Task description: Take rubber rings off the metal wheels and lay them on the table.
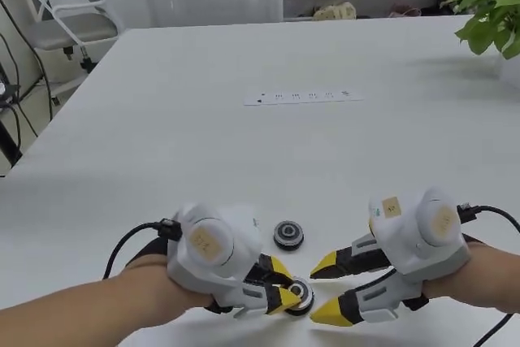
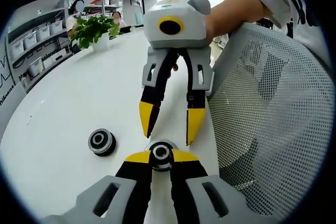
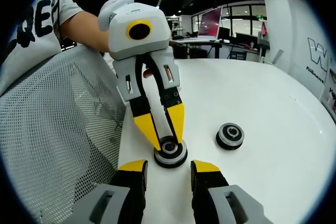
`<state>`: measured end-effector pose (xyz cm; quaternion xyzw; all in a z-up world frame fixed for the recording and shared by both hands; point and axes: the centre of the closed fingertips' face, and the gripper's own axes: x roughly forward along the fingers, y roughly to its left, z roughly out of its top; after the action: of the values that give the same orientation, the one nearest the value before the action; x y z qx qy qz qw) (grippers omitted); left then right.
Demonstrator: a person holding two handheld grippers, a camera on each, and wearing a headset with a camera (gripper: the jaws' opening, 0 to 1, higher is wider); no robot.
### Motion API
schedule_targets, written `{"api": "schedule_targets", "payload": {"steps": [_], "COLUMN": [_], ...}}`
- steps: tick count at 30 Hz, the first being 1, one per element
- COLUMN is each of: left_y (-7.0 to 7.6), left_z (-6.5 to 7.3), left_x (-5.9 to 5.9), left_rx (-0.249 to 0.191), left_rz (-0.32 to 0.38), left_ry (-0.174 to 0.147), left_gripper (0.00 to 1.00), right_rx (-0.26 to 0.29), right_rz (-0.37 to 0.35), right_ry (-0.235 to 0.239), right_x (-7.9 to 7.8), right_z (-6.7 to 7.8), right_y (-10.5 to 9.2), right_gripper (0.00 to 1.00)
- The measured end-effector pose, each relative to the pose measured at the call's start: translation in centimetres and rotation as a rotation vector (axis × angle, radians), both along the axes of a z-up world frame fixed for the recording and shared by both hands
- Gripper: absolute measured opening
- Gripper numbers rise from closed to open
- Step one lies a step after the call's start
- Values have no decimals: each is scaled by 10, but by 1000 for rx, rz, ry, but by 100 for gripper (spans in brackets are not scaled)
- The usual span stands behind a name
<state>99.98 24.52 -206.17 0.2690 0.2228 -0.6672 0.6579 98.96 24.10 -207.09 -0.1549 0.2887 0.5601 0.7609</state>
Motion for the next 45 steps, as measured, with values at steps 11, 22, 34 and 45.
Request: {"api": "schedule_targets", "payload": {"steps": [11, 22, 34, 45], "left_y": [0, 1, 2, 2], "left_z": [-1, -1, -2, -1], "left_x": [0, -1, -1, 0], "left_rx": [-4, -10, -15, -15], "left_rz": [-5, 0, 6, 19], "left_ry": [-4, -6, -11, -11], "left_gripper": [7, 7, 7, 7], "right_rx": [29, 50, 57, 38], "right_rz": [-27, -59, -80, -88], "right_ry": [24, 31, 49, 38], "right_x": [2, 5, 5, 3], "right_z": [-4, -5, -10, -10], "right_y": [4, 9, 11, 6], "right_gripper": [28, 26, 24, 19]}}
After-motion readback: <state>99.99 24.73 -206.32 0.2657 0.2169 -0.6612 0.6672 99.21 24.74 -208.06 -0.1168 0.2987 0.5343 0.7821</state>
